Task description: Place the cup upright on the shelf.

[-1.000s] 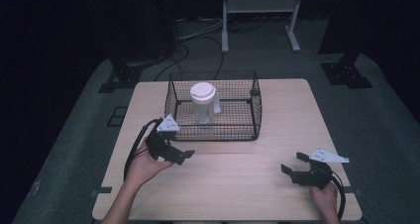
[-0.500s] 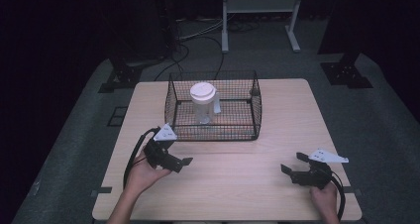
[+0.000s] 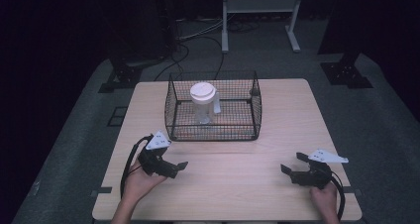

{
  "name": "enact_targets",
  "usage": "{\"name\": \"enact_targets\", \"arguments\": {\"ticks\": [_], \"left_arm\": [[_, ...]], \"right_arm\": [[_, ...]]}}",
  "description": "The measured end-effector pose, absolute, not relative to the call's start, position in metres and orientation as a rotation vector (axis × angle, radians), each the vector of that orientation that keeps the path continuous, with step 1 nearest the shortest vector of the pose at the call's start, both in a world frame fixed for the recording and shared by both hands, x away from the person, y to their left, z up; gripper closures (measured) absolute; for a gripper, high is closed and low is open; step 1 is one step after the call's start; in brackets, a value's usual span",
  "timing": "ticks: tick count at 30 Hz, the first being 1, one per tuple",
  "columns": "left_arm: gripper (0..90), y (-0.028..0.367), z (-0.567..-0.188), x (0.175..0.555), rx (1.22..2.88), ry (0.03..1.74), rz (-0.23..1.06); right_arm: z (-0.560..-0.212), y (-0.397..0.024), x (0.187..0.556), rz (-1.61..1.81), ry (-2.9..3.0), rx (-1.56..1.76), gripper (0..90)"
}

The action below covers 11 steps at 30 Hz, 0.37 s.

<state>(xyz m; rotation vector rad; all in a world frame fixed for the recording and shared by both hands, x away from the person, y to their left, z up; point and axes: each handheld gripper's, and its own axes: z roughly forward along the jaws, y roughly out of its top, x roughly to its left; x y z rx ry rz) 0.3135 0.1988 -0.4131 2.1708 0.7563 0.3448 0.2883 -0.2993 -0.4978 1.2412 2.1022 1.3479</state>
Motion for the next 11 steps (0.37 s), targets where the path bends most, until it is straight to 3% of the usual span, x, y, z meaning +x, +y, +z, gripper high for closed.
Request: {"name": "enact_targets", "arguments": {"ticks": [11], "left_arm": [[1.6, 0.217, -0.444, 0.294, 2.047, 0.79, 0.405]], "right_arm": [[-0.498, -0.3, 0.288, 1.352, 2.099, 1.238, 12.9]]}}
